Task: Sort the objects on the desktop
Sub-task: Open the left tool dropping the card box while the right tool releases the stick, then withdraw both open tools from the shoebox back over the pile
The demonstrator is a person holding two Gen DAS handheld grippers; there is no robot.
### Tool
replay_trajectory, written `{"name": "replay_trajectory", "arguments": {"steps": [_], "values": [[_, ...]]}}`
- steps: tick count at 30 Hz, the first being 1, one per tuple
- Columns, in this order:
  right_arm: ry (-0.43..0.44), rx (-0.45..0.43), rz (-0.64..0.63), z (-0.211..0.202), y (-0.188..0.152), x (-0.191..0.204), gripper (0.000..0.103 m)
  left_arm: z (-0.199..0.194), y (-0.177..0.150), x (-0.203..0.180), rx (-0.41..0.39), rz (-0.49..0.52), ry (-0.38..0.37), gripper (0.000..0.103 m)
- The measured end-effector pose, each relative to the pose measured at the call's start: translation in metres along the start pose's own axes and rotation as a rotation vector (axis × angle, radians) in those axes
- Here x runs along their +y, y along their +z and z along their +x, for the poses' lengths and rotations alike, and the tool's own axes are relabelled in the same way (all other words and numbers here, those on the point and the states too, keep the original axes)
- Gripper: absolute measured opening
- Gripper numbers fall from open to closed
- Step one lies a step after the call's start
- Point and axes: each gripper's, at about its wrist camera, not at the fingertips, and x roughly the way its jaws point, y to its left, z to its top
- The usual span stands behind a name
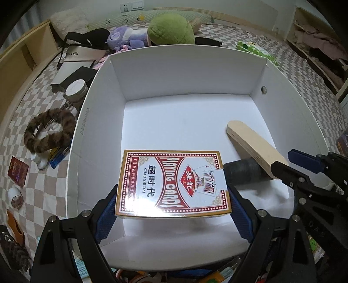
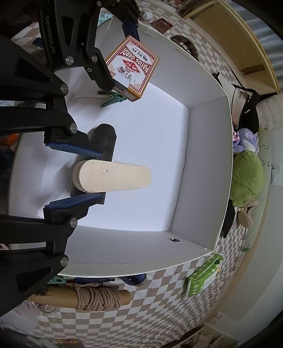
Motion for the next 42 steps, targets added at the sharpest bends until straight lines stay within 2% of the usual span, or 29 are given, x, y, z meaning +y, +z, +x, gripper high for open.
{"name": "replay_trajectory", "arguments": {"steps": [14,28,32,35,36,38,39,42], "values": [[0.011,0.008,0.005,0.001,-0.001,-0.002,0.036,0.002,-0.007,-0.002,0.011,0.001,0.003,0.091],[0.002,-0.011,-0.018,-0.007,-0.003,0.000,0.036,-0.020,-0.004,0.000,-0.074,-0.009,-0.009,0.091],[0.000,-0.027,-0.050,-0.014,-0.007,0.002,0.036,-0.032,-0.007,0.005,-0.108,-0.024,-0.006,0.101],[0.011,-0.055,-0.066,-0.022,-0.011,0.003,0.037,-0.039,-0.011,0.011,-0.126,-0.047,-0.010,0.101],[0.007,-0.070,-0.068,-0.026,-0.013,0.003,0.040,-0.040,-0.013,0.012,-0.126,-0.053,-0.013,0.101],[-0.007,-0.108,-0.062,-0.036,-0.017,0.001,0.078,-0.042,-0.016,0.014,-0.123,-0.054,-0.010,0.101],[-0.018,-0.138,-0.055,-0.042,-0.019,0.001,0.082,-0.044,-0.018,0.014,-0.123,-0.050,-0.005,0.101],[-0.022,-0.181,-0.024,-0.056,-0.023,-0.005,0.083,-0.048,-0.025,0.013,-0.120,-0.028,0.003,0.103]]}}
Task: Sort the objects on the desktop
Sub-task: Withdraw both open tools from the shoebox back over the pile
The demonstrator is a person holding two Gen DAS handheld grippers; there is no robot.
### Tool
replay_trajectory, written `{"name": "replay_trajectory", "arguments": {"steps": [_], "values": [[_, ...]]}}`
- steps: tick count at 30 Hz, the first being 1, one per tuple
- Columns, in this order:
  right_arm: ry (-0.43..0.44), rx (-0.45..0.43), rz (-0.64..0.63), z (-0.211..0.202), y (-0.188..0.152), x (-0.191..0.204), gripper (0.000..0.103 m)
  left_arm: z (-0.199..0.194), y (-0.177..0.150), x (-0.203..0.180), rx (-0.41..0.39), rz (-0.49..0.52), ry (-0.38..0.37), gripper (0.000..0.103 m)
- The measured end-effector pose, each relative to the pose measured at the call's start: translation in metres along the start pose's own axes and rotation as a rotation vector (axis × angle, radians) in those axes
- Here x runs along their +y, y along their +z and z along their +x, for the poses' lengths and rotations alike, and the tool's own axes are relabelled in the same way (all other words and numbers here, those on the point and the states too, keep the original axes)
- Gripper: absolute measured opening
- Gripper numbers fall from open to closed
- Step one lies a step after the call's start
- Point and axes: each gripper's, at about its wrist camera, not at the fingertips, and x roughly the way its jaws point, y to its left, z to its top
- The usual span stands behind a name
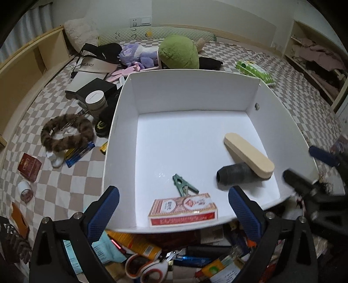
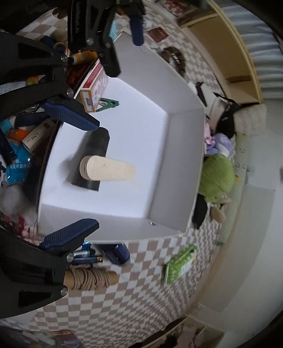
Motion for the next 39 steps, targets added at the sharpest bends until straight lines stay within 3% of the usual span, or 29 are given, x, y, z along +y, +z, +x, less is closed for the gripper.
{"name": "replay_trajectory", "arguments": {"steps": [1,4,9,13,22,30,39], "values": [[0.008,-0.007,0.018,-0.003,-0.001,-0.003,0.084,-0.002,-0.002,0.000,0.001,0.006,-0.004,0.103],[0.018,-0.036,0.058,-0.014,-0.005,-0.011,0.103,-0.011,-0.008,-0.002,-0.004,0.025,-0.022,0.103],[-0.025,-0.100,0.021,-0.032,-0.014,-0.016,0.103,-0.029,-0.017,-0.004,-0.042,0.089,-0.024,0.103],[-0.002,-0.131,-0.010,-0.044,-0.026,-0.017,0.103,-0.040,-0.024,0.001,-0.052,0.117,-0.022,0.103],[0.047,-0.063,-0.081,-0.057,-0.061,-0.009,0.103,-0.060,-0.051,0.004,-0.059,0.229,-0.044,0.103],[0.079,-0.014,-0.065,-0.066,-0.082,-0.011,0.103,-0.058,-0.077,0.012,0.025,0.239,-0.101,0.103],[0.104,0.031,-0.019,-0.070,-0.102,-0.018,0.103,-0.037,-0.095,0.031,0.125,0.247,-0.094,0.102]]}}
